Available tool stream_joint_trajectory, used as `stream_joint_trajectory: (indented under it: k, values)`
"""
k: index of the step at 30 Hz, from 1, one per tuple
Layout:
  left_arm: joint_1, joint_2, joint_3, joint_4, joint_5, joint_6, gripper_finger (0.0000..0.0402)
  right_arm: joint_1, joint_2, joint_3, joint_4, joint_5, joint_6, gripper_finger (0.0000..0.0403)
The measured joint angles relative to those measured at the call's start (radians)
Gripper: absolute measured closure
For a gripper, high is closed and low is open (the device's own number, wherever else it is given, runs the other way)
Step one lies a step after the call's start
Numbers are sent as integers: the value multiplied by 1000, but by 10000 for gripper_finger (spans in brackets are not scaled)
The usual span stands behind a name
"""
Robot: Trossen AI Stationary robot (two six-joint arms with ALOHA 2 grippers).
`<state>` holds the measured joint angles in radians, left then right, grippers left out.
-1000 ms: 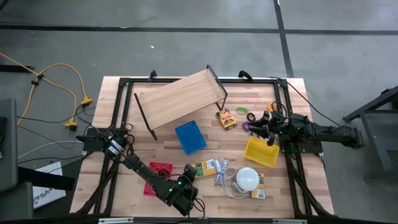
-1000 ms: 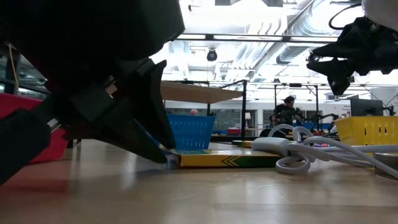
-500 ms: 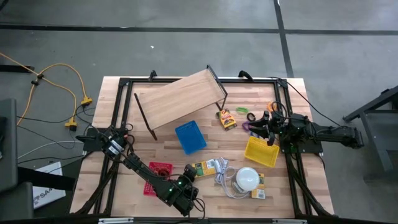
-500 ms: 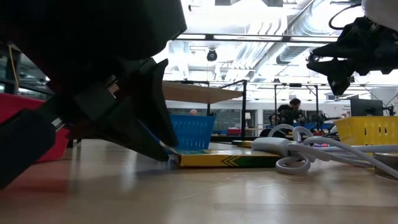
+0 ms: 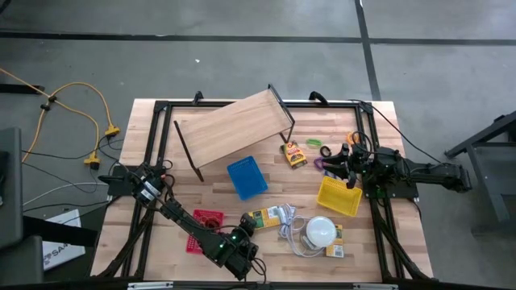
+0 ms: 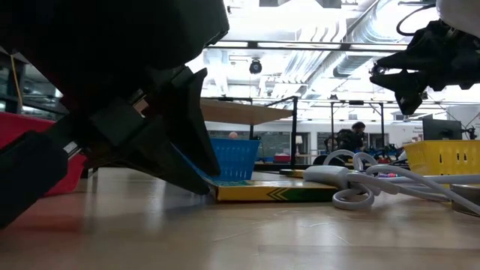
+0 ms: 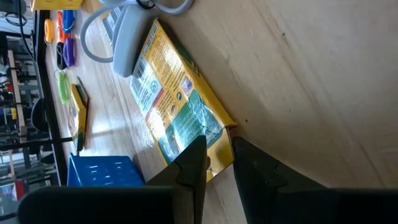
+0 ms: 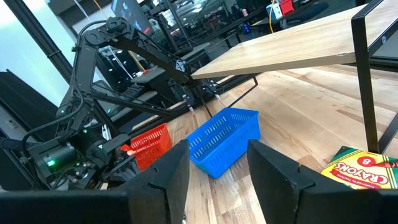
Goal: Pick & Place Office Desk Supplies
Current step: Put the yellow pack of crayon into the blue bin
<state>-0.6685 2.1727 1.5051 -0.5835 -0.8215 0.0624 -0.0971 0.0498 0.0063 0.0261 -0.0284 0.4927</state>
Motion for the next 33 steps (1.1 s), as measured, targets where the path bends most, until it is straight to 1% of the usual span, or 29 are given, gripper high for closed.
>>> stream_joint_trajectory:
  k: [7,15,27,33]
  values:
    - [6,0,0,-2,0,-7,337,0,0,0,0,0,0,253]
    - [7,0,0,-3,-4,-9,396,0,0,0,0,0,0,253]
    - [4,-7,-1,-4,-7,0,400,0,0,0,0,0,0,253]
    - [-2,-70,-2,-7,-19,45,401,0,0,0,0,0,0,253]
